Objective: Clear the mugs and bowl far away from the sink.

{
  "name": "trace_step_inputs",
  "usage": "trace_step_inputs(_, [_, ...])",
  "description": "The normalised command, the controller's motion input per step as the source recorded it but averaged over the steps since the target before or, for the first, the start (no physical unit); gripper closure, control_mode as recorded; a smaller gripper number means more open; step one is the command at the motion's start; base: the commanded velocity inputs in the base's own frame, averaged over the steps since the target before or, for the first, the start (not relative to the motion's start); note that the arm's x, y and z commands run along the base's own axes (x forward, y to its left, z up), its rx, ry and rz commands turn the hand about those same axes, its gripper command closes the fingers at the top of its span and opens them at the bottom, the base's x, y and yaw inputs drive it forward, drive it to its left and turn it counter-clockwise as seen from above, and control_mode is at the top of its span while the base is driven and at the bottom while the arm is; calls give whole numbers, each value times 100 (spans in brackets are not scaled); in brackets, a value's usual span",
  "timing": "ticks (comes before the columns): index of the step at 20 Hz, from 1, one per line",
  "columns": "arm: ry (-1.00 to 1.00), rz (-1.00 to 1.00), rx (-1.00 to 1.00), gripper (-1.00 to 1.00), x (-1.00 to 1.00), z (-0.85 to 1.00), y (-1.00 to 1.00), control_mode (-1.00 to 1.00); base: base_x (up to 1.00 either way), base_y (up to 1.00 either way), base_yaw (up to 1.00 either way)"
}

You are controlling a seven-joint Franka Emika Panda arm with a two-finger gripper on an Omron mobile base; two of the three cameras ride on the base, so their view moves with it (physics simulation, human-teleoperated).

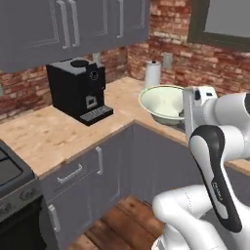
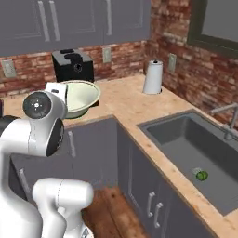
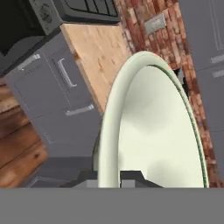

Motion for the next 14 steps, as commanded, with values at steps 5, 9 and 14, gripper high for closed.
trace_step_inputs(5, [0,0,0,100,0,0,0,100,-5,54,99])
trace_step_inputs(9, [0,0,0,100,0,0,0,100,-15,62,97])
trace_step_inputs(14, [0,0,0,100,0,0,0,100,-19,74,93])
